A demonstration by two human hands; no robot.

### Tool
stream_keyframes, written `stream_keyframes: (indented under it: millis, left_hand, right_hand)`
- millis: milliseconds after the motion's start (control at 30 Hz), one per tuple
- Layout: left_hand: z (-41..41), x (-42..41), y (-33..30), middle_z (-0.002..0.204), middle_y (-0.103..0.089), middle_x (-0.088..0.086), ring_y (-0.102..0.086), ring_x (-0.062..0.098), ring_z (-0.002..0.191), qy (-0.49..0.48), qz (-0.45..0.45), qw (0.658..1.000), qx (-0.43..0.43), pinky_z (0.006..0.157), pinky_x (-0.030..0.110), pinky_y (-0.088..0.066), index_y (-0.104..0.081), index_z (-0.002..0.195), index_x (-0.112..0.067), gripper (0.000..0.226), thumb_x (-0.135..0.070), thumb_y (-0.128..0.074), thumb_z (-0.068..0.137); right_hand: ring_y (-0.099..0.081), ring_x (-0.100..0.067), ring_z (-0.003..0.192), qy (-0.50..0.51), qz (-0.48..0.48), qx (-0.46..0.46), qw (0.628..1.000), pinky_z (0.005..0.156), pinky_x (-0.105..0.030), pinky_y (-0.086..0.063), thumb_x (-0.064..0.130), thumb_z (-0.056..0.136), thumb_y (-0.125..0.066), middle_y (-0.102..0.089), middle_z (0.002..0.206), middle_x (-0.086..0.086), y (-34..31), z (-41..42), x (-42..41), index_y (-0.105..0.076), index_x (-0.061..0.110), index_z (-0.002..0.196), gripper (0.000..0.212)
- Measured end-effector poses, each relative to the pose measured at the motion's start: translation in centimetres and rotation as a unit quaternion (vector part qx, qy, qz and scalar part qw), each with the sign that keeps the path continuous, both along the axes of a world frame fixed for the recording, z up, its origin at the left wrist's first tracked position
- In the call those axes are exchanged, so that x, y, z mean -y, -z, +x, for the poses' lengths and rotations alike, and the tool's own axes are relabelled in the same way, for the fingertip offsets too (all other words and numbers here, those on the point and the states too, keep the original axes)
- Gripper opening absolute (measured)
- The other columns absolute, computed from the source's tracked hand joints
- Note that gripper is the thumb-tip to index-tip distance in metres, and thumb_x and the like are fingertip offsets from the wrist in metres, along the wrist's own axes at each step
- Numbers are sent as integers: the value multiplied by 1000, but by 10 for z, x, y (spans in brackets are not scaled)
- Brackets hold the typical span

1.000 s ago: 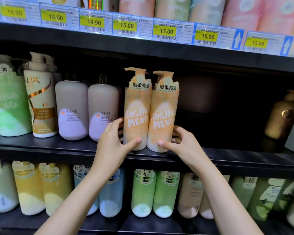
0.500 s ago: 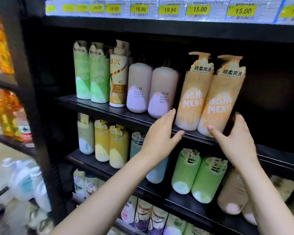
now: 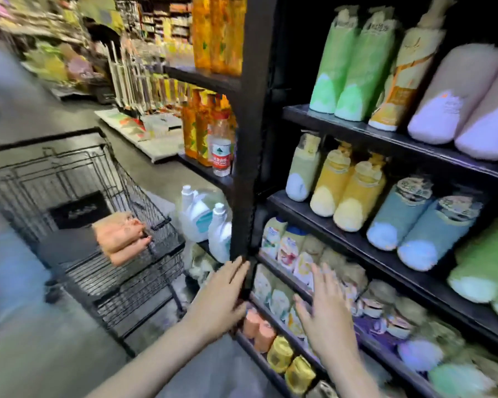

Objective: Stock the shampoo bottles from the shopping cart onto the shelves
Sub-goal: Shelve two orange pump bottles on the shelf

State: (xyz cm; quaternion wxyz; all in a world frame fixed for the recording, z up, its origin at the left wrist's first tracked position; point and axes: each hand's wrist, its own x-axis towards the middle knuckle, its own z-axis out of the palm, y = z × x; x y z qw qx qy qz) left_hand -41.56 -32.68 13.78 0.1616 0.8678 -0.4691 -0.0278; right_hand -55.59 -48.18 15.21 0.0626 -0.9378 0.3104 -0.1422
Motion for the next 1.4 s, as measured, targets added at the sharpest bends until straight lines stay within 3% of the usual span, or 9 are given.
stream_keyframes:
  millis: [133, 200, 300, 433, 533, 833, 1067, 1200, 1400]
  left_hand:
    - [46, -122, 29, 155, -25, 9, -28, 24, 142, -107, 29, 992, -64, 114, 33, -26, -20, 150, -11, 77, -44, -46, 86]
    - [67, -178, 37, 156, -25, 6, -28, 21, 142, -141, 52, 986, -74, 113, 27, -22, -20, 150, -12, 74, -37, -53, 89]
    - [94, -244, 48, 154, -27, 4, -29, 18, 141, -180, 79, 977, -80, 111, 22, -21, -20, 150, -12, 71, -35, -53, 90]
    - [128, -296, 57, 153, -29, 3, -29, 18, 140, -218, 94, 967, -95, 111, 25, -25, -20, 149, -13, 70, -39, -52, 91]
    - [158, -311, 57, 148, -37, 7, -36, 22, 137, -226, 86, 966, -94, 109, 27, -29, -28, 146, -10, 68, -36, -55, 89]
    - [293, -311, 74, 155, -25, 7, -24, 21, 142, -228, 137, 959, -98, 115, 31, -23, -26, 148, -12, 68, -40, -50, 91]
    - [403, -302, 92, 141, -44, 8, -40, 24, 131, -218, 173, 954, -114, 108, 34, -37, -45, 134, -9, 53, -37, -52, 89]
    - [456, -296, 112, 147, -37, 8, -33, 24, 136, -175, 225, 948, -146, 112, 36, -32, -34, 142, -9, 62, -41, -51, 91]
    - [575, -293, 159, 130, -48, 8, -46, 28, 124, -110, 284, 934, -188, 99, 39, -42, -43, 128, -12, 47, -39, -49, 90]
  right_hand:
    - [-68, -32, 101, -82, 26, -84, 993, 81, -54, -54, 48, 76, -47, -66, 119, -14, 35, 68, -90, -65, 9, 116, 59]
    - [-61, -30, 115, -120, 57, -88, 987, 94, -53, -49, 48, 80, -46, -59, 132, -11, 54, 101, -132, -60, 12, 125, 60]
    - [-32, -24, 141, -184, 104, -121, 970, 116, -49, -22, 57, 86, -27, -29, 155, -5, 69, 143, -193, -31, 19, 147, 72]
    - [-16, -16, 146, -236, 132, -175, 947, 118, -43, -8, 48, 96, -38, -14, 159, 2, 87, 193, -245, -15, 22, 151, 65]
    - [-17, -16, 145, -265, 133, -201, 934, 118, -42, -5, 48, 96, -37, -21, 157, 1, 96, 230, -270, -19, 22, 150, 62]
    - [-15, -21, 146, -283, 160, -230, 917, 119, -45, -5, 44, 98, -39, -19, 158, -4, 118, 369, -287, -20, 19, 150, 60]
    - [-25, -20, 143, -272, 172, -261, 910, 118, -44, -14, 47, 97, -40, -27, 154, -3, 144, 461, -278, -25, 18, 147, 59]
    - [-19, -23, 145, -238, 206, -316, 895, 119, -44, -8, 44, 97, -43, -19, 158, -5, 161, 506, -276, -19, 18, 150, 64]
    - [-38, -30, 134, -149, 250, -359, 887, 112, -46, -29, 54, 96, -38, -37, 147, -14, 208, 589, -280, -27, 9, 146, 68]
